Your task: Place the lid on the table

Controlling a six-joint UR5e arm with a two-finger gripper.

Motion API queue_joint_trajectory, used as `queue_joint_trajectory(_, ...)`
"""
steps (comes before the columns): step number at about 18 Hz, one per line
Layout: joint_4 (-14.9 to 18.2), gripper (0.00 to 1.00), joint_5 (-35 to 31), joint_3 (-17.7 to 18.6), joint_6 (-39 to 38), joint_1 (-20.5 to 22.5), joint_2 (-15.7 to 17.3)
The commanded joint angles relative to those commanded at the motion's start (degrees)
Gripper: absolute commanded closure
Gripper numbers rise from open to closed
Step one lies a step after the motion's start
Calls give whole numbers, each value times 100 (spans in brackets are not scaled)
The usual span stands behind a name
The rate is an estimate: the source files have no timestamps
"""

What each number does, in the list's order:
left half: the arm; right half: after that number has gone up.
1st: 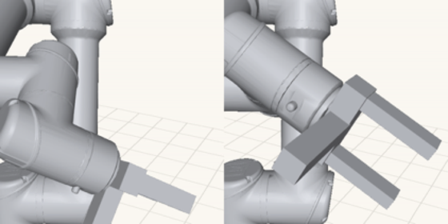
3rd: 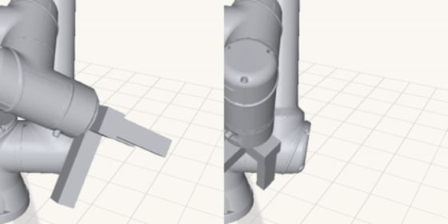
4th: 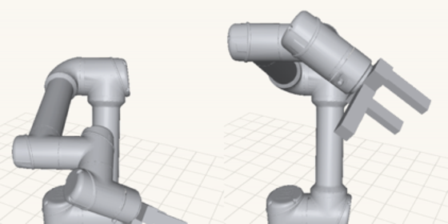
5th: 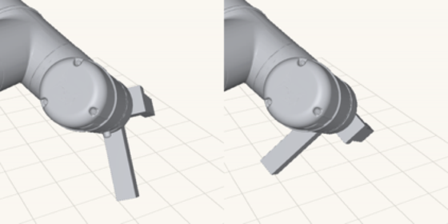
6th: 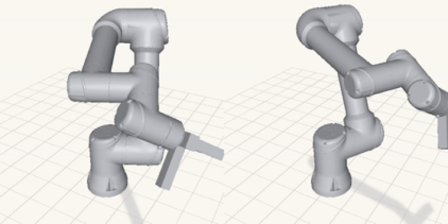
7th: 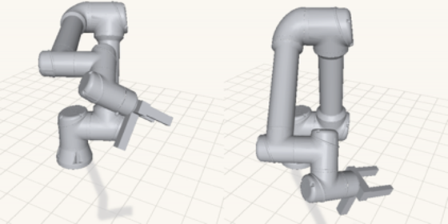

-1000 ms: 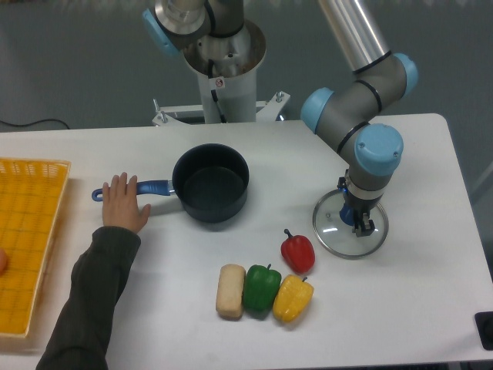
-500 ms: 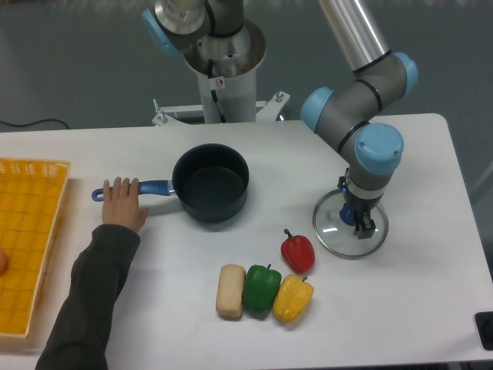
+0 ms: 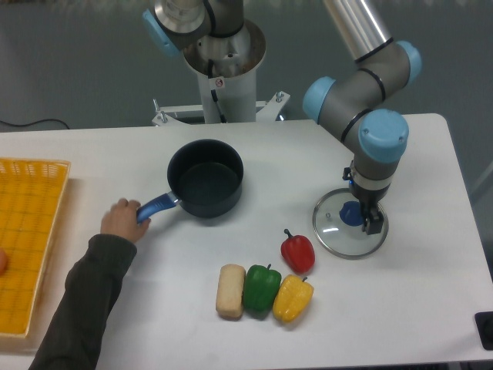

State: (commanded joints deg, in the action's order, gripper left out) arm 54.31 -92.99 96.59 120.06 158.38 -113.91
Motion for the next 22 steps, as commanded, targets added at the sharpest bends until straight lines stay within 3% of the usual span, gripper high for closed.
queue_joint_trajectory(3,96,0,-9,-9,-17,-9,184)
queue_joint_trajectory(8,1475,0,-9,-851,-281,-79,247)
queue_joint_trajectory(18,2039,0,17,-1502,-738,-237,238)
queue_joint_trajectory(22,2074,0,360,-1486,-1089,-246,229)
